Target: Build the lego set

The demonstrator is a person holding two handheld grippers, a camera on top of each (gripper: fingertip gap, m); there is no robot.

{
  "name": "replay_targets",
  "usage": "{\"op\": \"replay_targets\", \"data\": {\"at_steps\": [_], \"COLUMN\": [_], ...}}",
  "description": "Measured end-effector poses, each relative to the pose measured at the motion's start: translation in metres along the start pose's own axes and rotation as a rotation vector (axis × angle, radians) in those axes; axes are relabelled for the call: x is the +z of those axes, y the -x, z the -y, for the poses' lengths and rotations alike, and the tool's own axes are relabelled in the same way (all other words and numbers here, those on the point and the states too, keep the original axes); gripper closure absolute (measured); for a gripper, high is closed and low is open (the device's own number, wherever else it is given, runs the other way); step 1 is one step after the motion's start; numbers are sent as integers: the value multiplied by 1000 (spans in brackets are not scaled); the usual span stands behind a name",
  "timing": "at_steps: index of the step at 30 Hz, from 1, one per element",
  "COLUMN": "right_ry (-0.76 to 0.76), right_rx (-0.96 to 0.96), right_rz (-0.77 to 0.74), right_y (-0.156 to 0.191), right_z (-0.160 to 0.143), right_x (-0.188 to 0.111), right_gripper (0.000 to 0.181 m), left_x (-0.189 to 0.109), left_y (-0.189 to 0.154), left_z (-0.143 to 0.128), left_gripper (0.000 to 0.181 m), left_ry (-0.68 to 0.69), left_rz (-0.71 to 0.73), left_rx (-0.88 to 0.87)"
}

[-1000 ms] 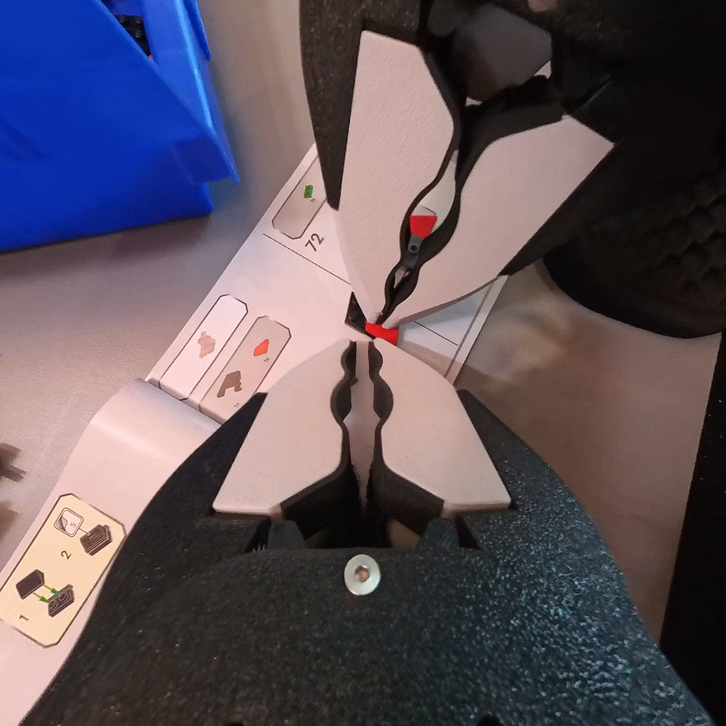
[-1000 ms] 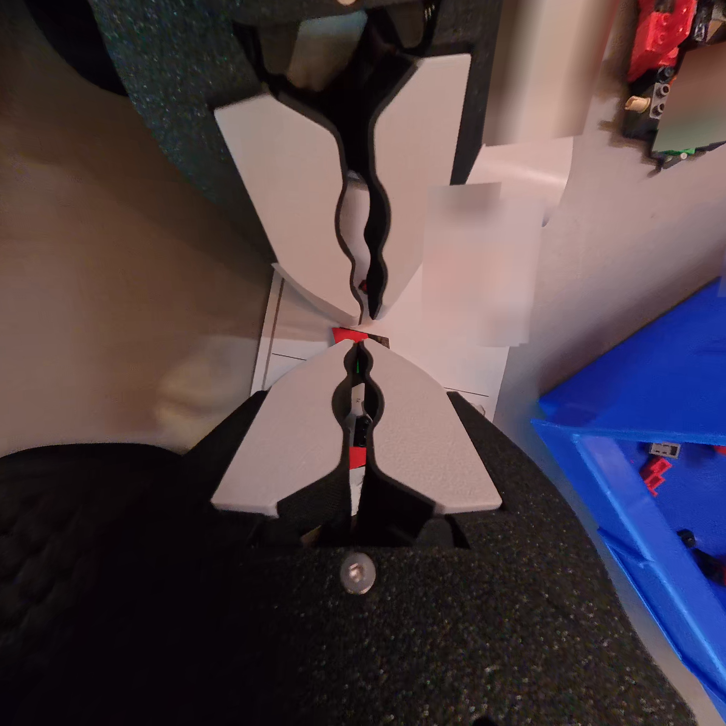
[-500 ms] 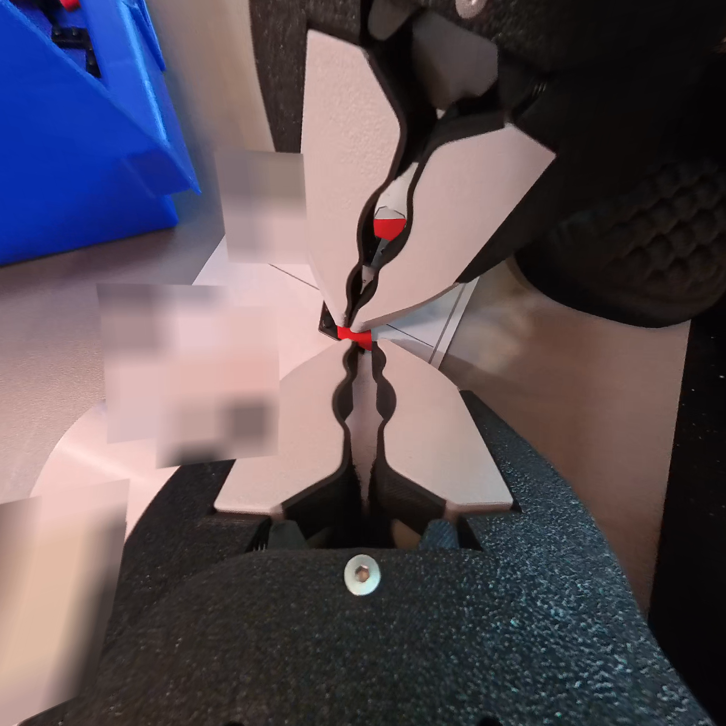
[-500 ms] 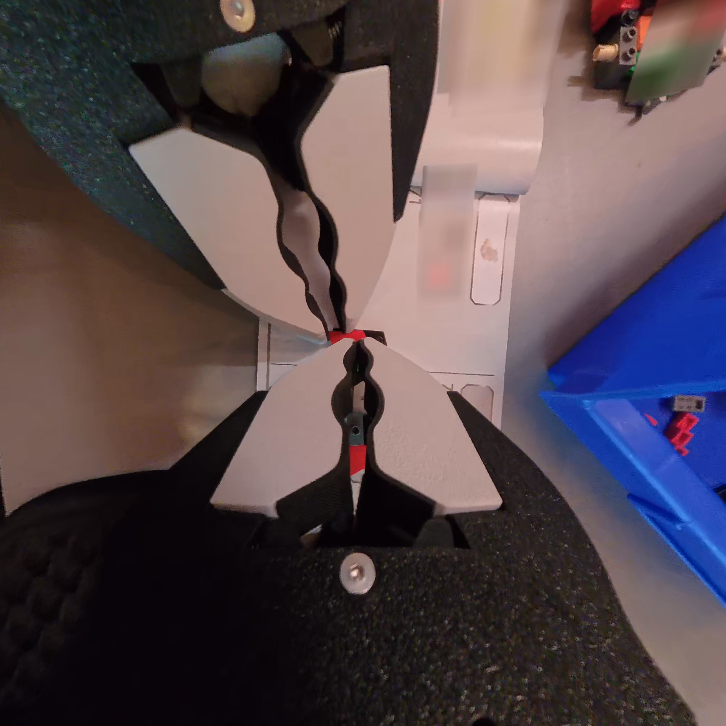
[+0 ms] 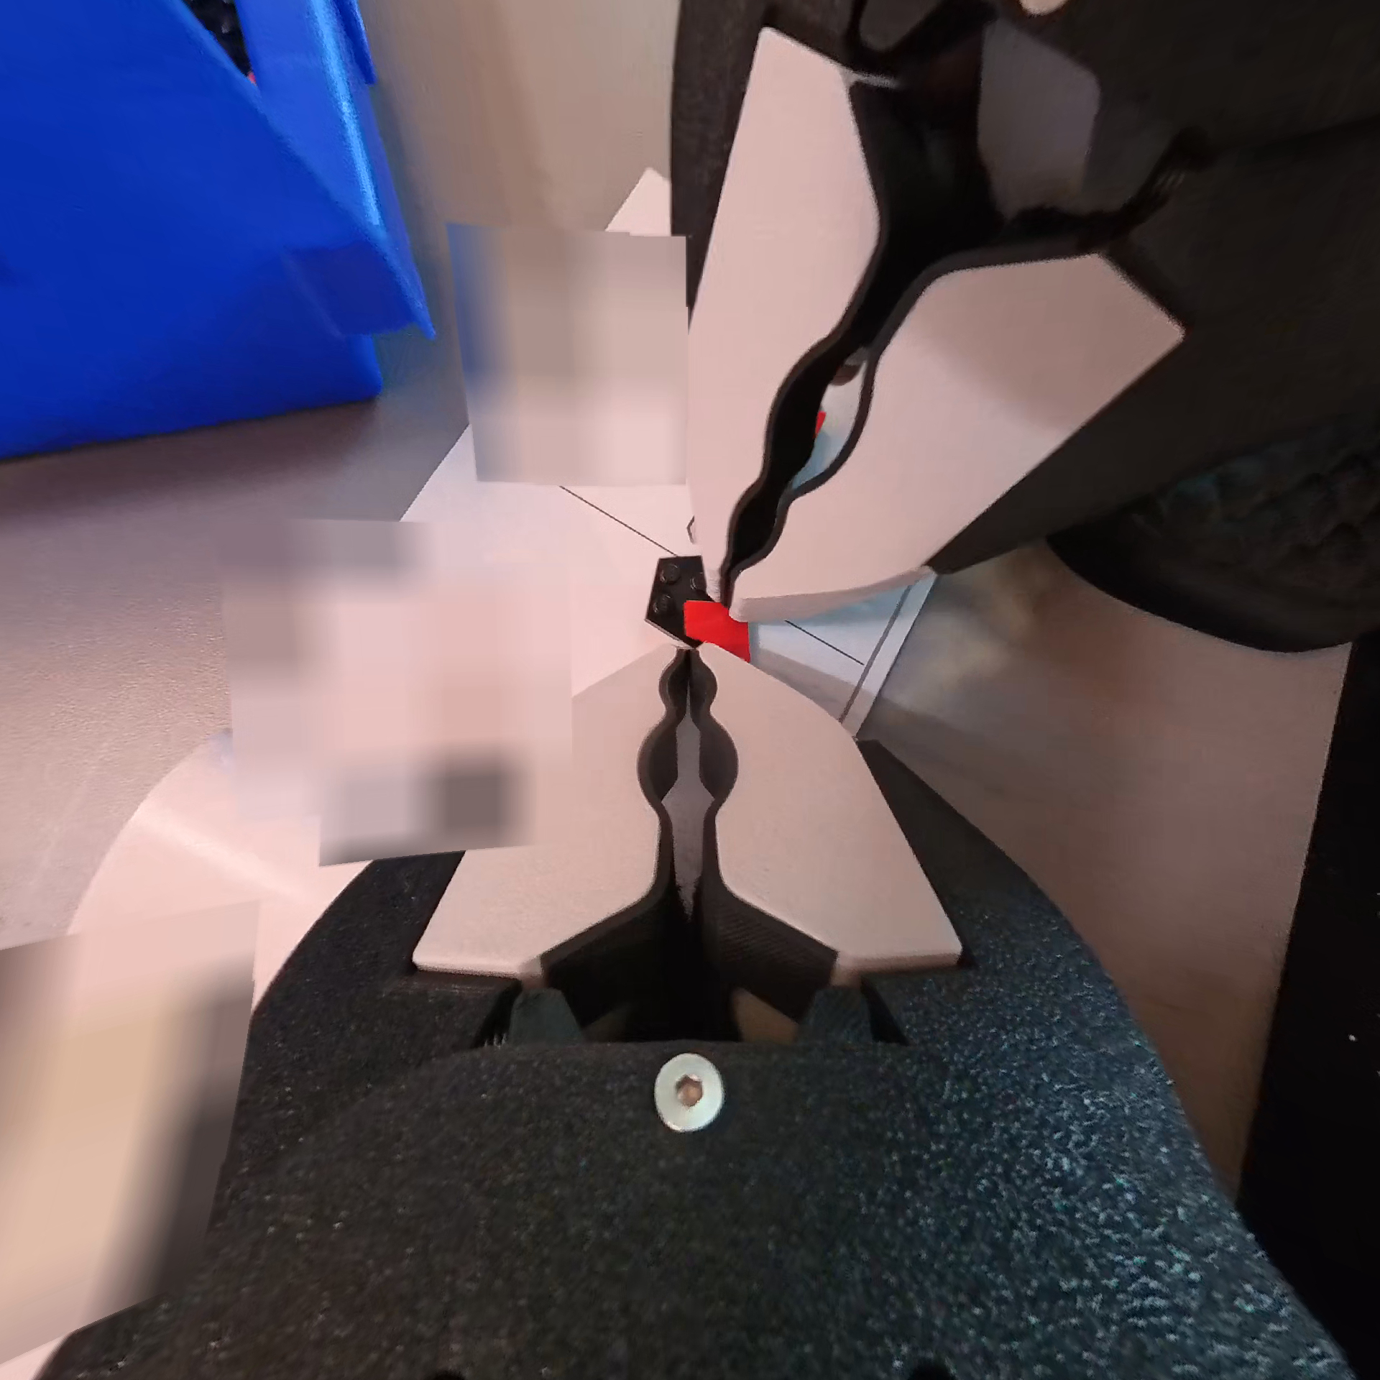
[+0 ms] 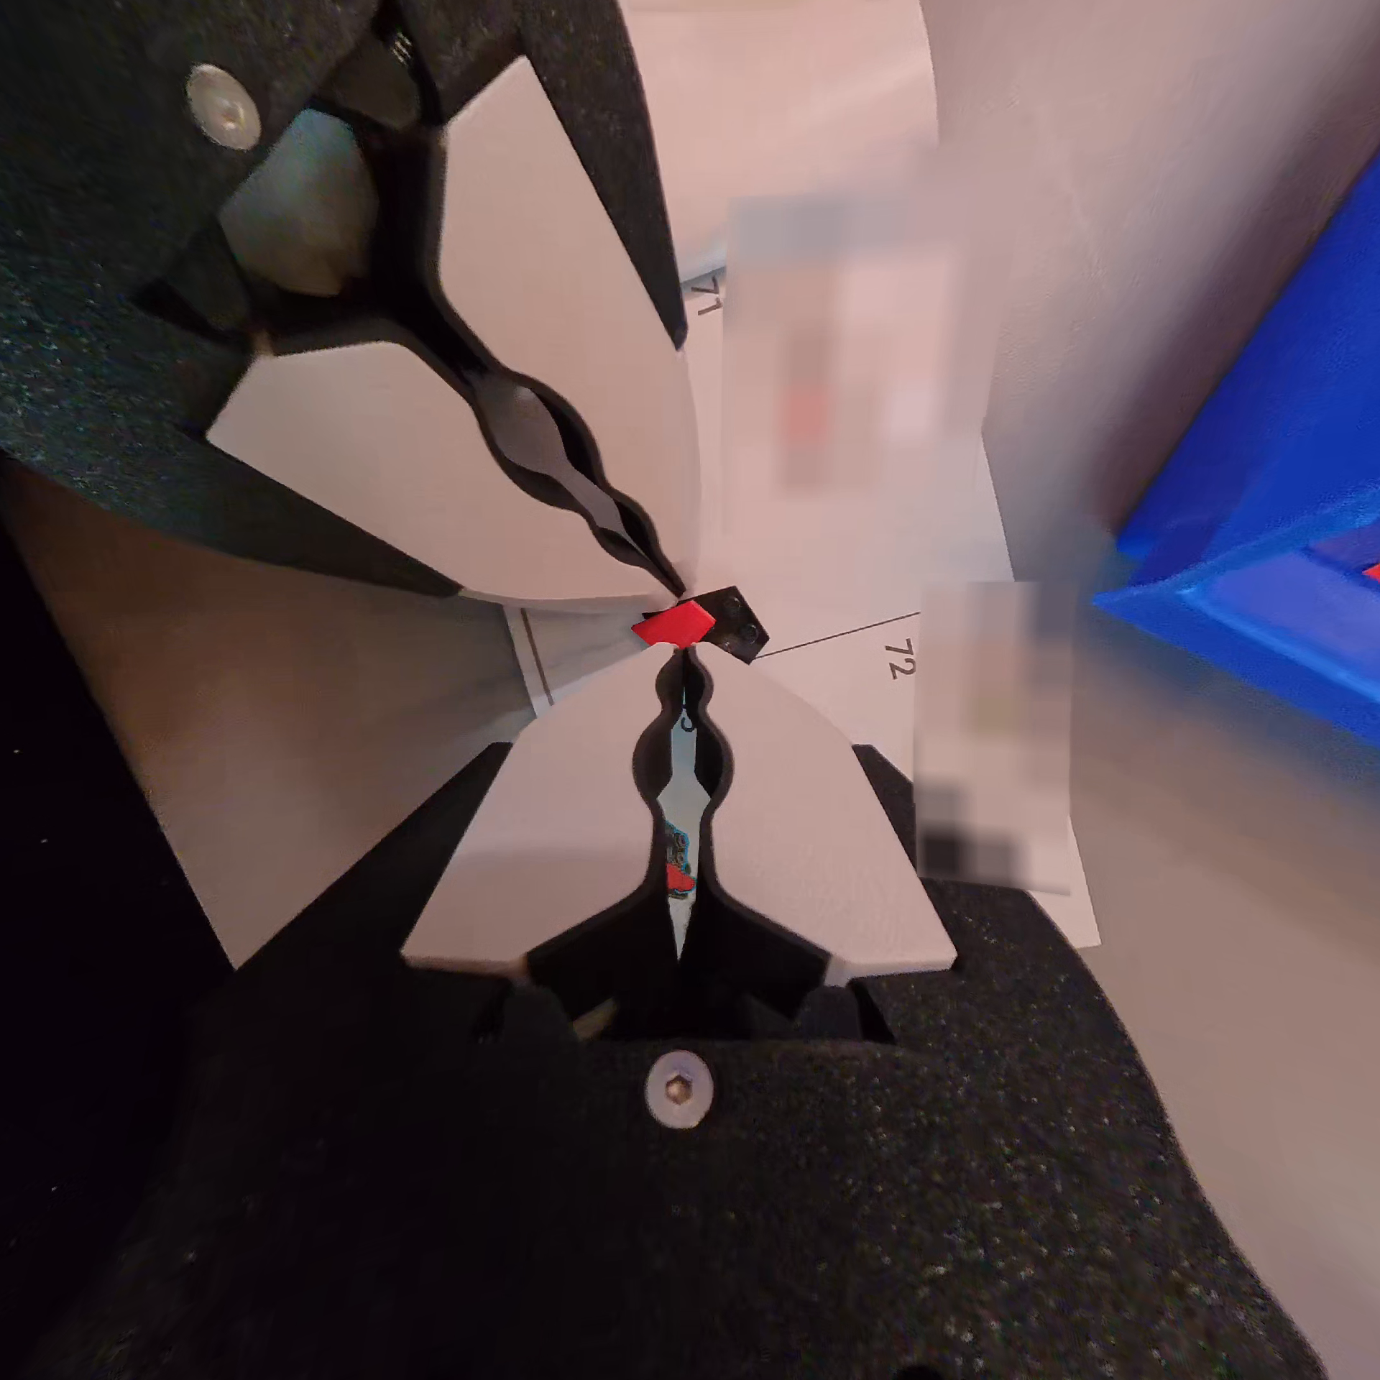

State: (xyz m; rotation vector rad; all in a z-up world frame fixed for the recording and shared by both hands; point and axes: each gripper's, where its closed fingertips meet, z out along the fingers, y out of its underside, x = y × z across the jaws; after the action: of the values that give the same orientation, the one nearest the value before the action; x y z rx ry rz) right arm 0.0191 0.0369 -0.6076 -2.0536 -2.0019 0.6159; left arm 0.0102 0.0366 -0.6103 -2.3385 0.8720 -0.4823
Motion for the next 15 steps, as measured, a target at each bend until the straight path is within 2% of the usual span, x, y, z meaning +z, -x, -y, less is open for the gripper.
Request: {"op": "replay_targets", "data": {"at_steps": [7, 15], "right_ry": [-58, -75], "right_rx": [44, -68], "right_rz": [-12, -59], "right_y": [-5, -2], "right_z": [4, -1], "right_x": [-2, -6], "right_gripper": [181, 181], "left_x": [-3, -3], "left_y": [3, 7], "left_z": [1, 3], "left_gripper": [181, 181], "left_ry": [-4, -14], "left_rz": [32, 54], "left_rx": [-6, -14]}}
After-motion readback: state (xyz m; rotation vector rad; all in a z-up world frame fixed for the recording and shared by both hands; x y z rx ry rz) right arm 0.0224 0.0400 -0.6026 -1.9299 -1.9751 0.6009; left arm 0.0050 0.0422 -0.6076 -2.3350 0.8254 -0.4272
